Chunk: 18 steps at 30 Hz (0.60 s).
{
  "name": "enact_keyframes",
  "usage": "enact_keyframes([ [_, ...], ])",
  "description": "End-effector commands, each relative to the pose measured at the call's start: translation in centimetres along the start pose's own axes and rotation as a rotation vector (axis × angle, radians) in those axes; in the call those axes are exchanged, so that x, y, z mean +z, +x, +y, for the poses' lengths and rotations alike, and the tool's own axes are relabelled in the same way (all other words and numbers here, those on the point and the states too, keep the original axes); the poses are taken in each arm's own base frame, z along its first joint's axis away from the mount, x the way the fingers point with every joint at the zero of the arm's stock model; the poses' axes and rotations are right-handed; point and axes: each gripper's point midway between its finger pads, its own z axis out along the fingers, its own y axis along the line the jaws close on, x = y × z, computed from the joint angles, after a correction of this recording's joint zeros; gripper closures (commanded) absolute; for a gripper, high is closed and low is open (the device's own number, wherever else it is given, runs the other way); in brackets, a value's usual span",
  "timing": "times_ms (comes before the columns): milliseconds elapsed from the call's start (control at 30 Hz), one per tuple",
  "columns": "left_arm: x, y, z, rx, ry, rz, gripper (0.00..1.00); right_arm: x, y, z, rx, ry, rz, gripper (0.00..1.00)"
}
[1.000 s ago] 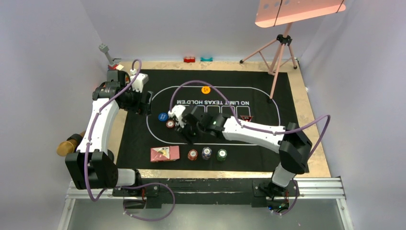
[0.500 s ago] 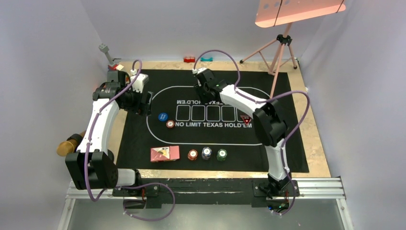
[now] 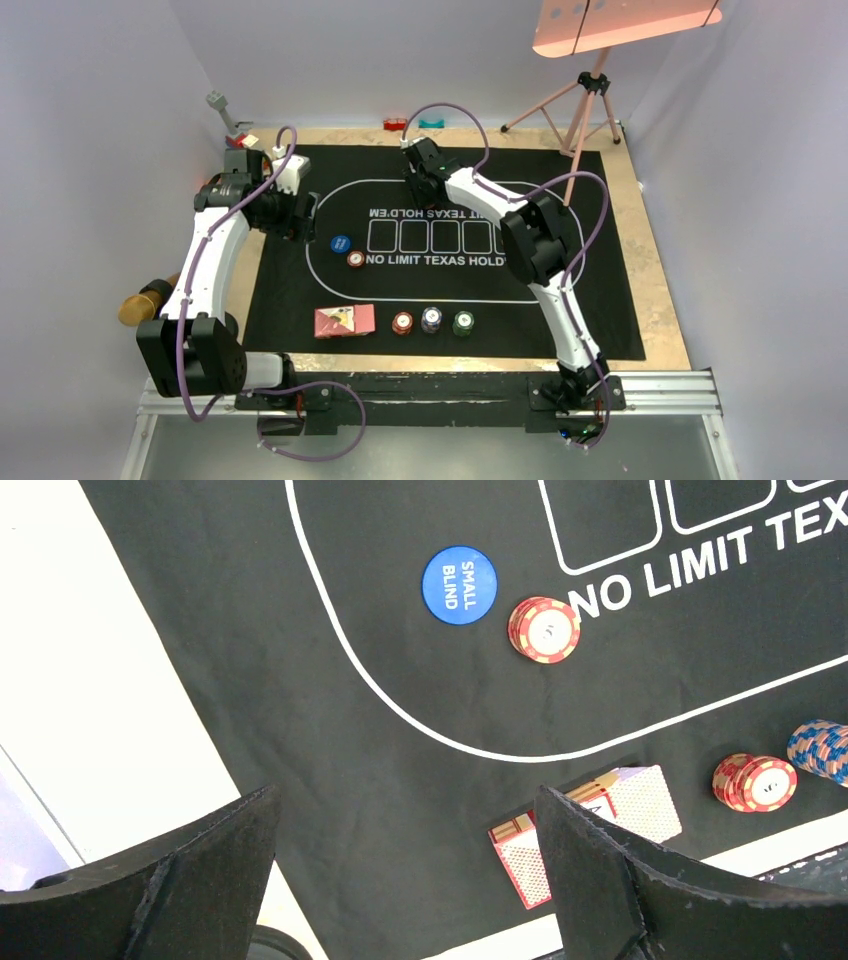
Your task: Distribute texas hold em gaming equipment
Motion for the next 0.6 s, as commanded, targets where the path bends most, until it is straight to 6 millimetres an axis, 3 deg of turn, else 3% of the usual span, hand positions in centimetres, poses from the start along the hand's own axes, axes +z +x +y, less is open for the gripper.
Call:
enact_keyframes([
  [0, -0.5, -0.7, 0.4, 0.019, -0.024, -0.049, 0.00, -0.7, -2.0, 1.3, 0.036, -0.059, -0.040, 1.00],
  [333, -0.5, -0.7, 0.4, 0.012, -0.021, -0.053, 0.00, 0.0, -0.5, 2.2, 0.056, -0.097, 0.004, 1.00],
  [567, -0.3, -0.6, 0.4, 0.013, -0.022, -0.050, 0.00, -1.0, -1.5, 2.1, 0.061, -0.103, -0.020, 0.60],
])
